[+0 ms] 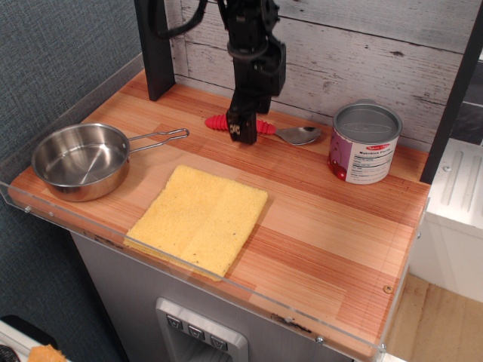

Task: Move the spoon to the left of the can.

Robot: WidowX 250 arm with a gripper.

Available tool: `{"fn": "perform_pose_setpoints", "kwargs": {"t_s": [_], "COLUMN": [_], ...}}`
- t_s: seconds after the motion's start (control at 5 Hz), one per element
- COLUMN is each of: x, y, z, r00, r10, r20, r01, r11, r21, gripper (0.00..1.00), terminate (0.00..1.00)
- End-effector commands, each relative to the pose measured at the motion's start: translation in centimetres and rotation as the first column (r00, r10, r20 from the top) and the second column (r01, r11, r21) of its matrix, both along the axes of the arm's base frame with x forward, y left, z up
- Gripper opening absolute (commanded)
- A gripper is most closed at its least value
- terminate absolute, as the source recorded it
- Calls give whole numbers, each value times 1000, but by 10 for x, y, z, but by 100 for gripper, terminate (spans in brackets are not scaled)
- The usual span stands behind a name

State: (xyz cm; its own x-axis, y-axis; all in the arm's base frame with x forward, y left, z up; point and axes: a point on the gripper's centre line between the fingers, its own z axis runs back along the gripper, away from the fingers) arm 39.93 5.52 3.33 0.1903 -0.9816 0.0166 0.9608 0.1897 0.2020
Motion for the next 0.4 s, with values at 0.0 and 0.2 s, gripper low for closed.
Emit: {"fn": "perform_pose_setpoints", "kwargs": {"t_s": [0.0, 0.2], "x": [1, -13], "y": [21, 25], "z": [68, 79], "r00": [975, 933], "r10": [211, 356], "r20": [67, 44], "r01": [-208, -353], "r11": [977, 933], "r21": [-52, -64], "gripper": [100, 100], "terminate": [0, 0]}}
